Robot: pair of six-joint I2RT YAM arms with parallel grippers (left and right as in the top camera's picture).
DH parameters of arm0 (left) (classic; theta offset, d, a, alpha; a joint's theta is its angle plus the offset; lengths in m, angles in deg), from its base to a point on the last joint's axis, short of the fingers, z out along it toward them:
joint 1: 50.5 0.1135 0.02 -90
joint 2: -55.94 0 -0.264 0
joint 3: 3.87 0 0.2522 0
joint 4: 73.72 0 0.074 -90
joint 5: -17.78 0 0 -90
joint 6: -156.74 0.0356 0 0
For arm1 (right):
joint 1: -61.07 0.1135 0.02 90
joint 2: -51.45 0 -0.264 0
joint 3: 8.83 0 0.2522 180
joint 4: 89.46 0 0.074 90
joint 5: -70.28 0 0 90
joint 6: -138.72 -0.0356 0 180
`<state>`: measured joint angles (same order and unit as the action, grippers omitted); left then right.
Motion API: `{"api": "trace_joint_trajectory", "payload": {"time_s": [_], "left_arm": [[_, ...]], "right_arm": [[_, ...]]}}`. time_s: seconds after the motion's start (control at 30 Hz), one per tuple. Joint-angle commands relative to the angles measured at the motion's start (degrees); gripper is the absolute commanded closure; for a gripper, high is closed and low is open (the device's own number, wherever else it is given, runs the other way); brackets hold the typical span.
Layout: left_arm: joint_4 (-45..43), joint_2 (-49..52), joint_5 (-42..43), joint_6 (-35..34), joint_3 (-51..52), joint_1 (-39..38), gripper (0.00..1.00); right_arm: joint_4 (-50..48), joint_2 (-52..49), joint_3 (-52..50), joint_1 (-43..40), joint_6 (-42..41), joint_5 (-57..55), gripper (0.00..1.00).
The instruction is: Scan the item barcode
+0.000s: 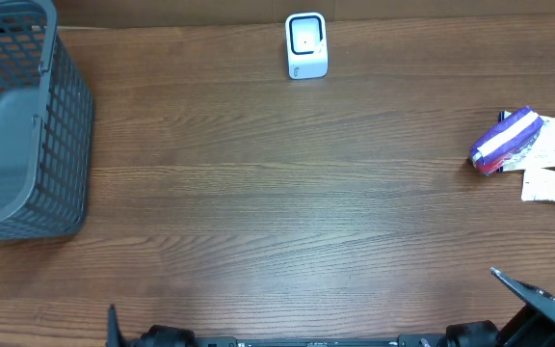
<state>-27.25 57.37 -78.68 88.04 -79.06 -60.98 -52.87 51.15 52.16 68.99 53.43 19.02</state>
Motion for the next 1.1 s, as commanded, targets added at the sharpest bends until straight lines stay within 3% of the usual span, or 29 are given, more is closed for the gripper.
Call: {"api": "trace_joint_trajectory", "payload": {"time_s": [0.0,0.13,0.3,0.57,0.7,0.9,1.07], "left_arm": [[2.1,-1.2,-3.19,1.73,0.63,-0.85,0.0],[0.83,-1.2,-5.53,5.6,0.72,-0.79,0.0],[1.09,-1.18,-5.75,5.97,0.74,-0.79,0.0],[2.89,-1.18,-5.75,5.95,0.92,-0.79,0.0],[4.13,-1.18,-5.75,5.97,0.92,-0.79,0.0],[5.03,-1.18,-5.75,5.97,0.92,-0.79,0.0],[6.49,-1.18,-5.77,5.97,0.92,-0.79,0.0]], "right_arm": [[0.24,-0.28,-0.37,0.22,-0.17,-0.26,0.0],[-1.31,-0.31,-3.26,0.2,-0.15,-4.52,0.0],[-10.38,-1.57,-13.18,0.22,-0.15,-12.22,0.0],[-39.12,-8.35,-35.41,0.22,-0.17,-17.14,0.0],[-47.1,-11.39,-42.18,0.22,-0.17,-27.56,0.0],[-47.19,-11.89,-43.91,0.22,-0.26,-28.98,0.0],[-41.35,-11.89,-43.91,0.22,-0.39,-28.72,0.0]]}}
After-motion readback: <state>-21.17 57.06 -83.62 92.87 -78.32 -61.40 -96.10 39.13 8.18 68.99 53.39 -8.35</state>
